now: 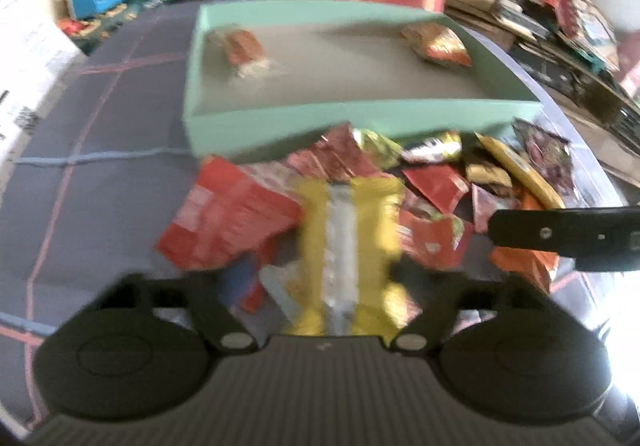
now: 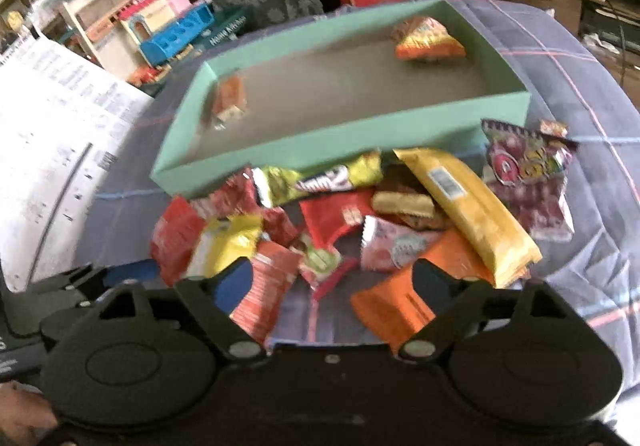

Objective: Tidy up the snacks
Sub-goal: 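Grasp the yellow silver-striped bar with the left tool while the right tool grasps a red packet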

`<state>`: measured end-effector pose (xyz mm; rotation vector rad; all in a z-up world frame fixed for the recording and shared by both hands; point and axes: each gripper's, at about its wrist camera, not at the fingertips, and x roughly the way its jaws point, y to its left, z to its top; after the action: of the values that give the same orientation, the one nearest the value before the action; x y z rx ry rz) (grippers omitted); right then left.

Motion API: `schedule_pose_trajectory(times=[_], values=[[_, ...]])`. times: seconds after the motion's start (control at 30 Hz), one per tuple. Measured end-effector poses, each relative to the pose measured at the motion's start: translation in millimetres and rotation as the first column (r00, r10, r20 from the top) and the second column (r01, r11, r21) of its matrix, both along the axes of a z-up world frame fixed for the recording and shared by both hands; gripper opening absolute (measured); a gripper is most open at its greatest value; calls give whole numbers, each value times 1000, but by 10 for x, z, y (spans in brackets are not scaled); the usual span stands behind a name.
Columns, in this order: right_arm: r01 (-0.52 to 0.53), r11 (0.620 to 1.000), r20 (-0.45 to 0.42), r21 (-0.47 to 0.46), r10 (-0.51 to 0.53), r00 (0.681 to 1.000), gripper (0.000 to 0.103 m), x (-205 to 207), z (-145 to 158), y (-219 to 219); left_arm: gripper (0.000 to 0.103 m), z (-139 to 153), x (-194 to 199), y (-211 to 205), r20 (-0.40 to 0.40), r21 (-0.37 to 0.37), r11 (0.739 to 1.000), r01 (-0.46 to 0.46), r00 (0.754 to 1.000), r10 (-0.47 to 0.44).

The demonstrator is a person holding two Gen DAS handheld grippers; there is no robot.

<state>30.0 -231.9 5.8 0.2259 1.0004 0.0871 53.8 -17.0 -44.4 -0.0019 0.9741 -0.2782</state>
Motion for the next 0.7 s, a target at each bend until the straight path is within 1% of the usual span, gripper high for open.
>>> schedule_pose_trajectory(times=[0.03, 0.13, 0.23, 0.33, 0.47, 0.53, 0.6, 0.63, 0.67, 0.7], values=[[7, 1000, -10, 3, -7, 1000, 79, -8, -21, -3, 49, -24, 10, -4, -8, 11, 1000, -3, 1000, 3], [2, 1000, -17, -4, -2, 1000, 74, -38, -34, 44, 49, -25, -5, 78, 2, 5, 1000, -2, 1000, 2], [-30, 1000, -25, -4, 30, 999, 74, -30, -49, 198, 49, -12, -35, 233, 4, 0, 999, -39, 999, 39], [-68, 998, -62, -4, 67, 996, 74, 2, -123, 386, 49, -24, -51, 400, -12, -33, 997, -74, 997, 73], [-80, 996, -121, -30, 76, 990, 74, 67, -273, 582, 49, -78, -76, 518, -27, -44, 995, -95, 995, 94], [-85, 995, -130, -46, 79, 988, 74, 81, -334, 643, 50, -105, -82, 554, -35, -52, 994, -100, 995, 98], [-96, 993, -120, -74, 87, 989, 70, 81, -373, 696, 51, -137, -73, 566, -46, -53, 994, -100, 994, 98], [-110, 989, -101, -96, 100, 990, 58, 70, -361, 734, 52, -145, -78, 563, -47, -48, 994, -101, 994, 99], [-123, 986, -91, -115, 113, 990, 52, 58, -356, 759, 53, -155, -86, 558, -48, -38, 994, -102, 994, 100], [-132, 985, -85, -112, 123, 989, 49, 52, -359, 760, 53, -167, -83, 553, -48, -33, 994, -101, 994, 99]])
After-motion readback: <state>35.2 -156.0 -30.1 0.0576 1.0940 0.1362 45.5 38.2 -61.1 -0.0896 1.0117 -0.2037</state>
